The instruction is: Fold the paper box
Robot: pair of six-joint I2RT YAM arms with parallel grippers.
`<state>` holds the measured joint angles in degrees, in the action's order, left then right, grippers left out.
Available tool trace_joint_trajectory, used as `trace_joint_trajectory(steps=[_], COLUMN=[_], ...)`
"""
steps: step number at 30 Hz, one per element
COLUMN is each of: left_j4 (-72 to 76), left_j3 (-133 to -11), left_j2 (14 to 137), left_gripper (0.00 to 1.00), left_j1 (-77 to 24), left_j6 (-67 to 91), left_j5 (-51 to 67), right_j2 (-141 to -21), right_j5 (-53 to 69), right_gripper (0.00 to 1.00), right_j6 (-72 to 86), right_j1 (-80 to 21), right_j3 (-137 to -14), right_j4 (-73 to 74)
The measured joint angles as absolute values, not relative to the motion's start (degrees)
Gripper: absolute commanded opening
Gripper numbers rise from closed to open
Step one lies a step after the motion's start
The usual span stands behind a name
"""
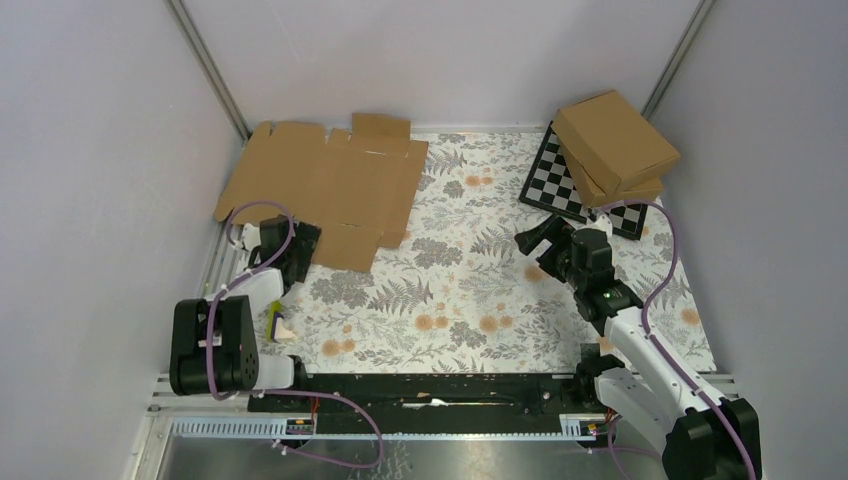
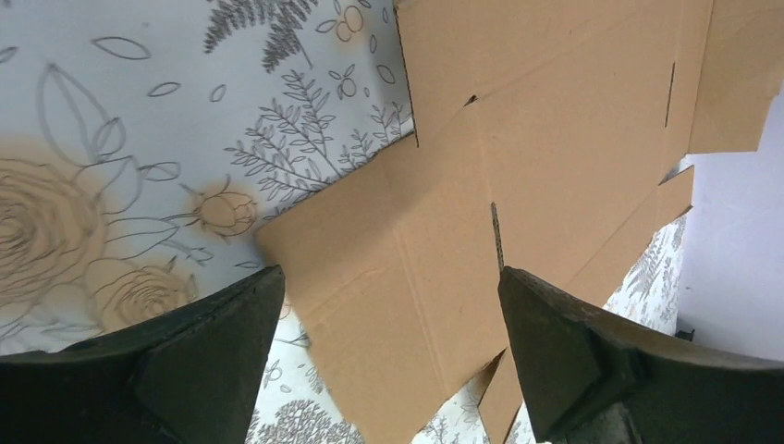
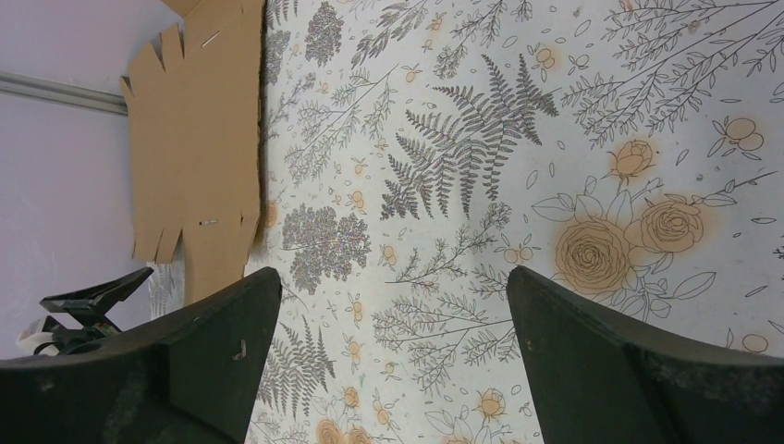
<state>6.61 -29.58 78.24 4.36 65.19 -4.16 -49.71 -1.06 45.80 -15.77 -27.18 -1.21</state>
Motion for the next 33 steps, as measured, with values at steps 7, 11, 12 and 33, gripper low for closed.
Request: trace_joint_trajectory(steps=[7,11,12,33], left_j4=[2.4,1.9,2.9,13.3], left_j3=[-28.6,-28.4,-28.0,-25.9], left_j2=[72.6,71.0,71.0,74.5], left_gripper=[0.96,0.86,0.81,0.0], left_j1=[4.4,4.4,4.4,-1.7], left_j6=[64.9,64.6,64.5,69.4], left_j5=[-7.4,-8.1,-7.8,10.4], right_j2=[-49.7,-49.8,-49.8,-62.3], right_j5=[-1.3,-1.4,-1.4,12.7], right_gripper=[1.0,1.0,1.0,0.96], right_j6=[45.2,45.2,45.2,43.8], right_j1=[-15.8,-15.8,-15.8,-15.8], right_j3=[-26.8,-26.6,-26.6,-29.1], right_j4=[-1.2,-1.2,-1.3,-7.3])
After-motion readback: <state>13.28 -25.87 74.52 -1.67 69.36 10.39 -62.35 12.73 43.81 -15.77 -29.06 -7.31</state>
